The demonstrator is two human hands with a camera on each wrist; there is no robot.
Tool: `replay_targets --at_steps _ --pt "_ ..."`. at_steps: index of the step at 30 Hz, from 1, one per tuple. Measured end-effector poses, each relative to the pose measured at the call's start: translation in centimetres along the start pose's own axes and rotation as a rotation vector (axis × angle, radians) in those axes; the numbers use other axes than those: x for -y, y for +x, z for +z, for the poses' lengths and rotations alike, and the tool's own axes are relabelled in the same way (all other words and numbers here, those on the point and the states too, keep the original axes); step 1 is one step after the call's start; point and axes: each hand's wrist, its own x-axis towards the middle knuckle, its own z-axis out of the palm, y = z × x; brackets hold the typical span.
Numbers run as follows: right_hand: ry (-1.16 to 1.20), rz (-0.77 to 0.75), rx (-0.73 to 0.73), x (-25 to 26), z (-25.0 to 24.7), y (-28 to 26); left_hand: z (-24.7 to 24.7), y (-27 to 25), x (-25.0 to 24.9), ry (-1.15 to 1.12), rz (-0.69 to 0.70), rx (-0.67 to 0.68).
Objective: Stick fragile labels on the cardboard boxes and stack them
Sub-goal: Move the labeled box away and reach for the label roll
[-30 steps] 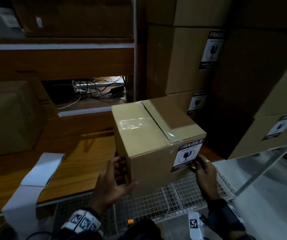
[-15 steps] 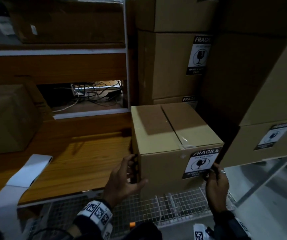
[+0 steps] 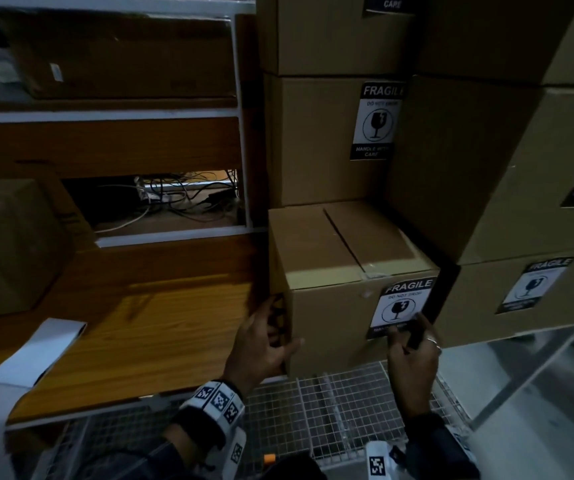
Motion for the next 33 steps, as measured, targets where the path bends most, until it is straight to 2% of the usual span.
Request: replay_targets --at_steps 9,15,23,25,28,33 --pt "0.065 0.06 0.004 -0.7 0.7 0.5 0.1 0.8 0.5 -0.016 -0.013 0.031" --pt "0.016 0.038 -0.006 -1.2 0.4 1.0 1.1 1.6 0.2 -0.057 -0.061 0.094" --pt "-0.026 0.011 -0.02 -1.1 0.1 -0.8 0.1 1.7 1.3 0.009 -0.039 0.076" --pt "-0.075 0.0 0.041 -1.2 0.3 -2.5 -1.0 1.2 2.2 0.013 -0.041 0.034" --pt "-0.201 0.013 0.216 -1.5 1.2 -5.2 -3.5 -0.2 4.0 0.031 -0.054 -0.037" --pt "-0.266 0.011 0.474 -2.0 5.0 -9.8 -9.6 -3.9 7.5 0.084 -0.178 -0.194"
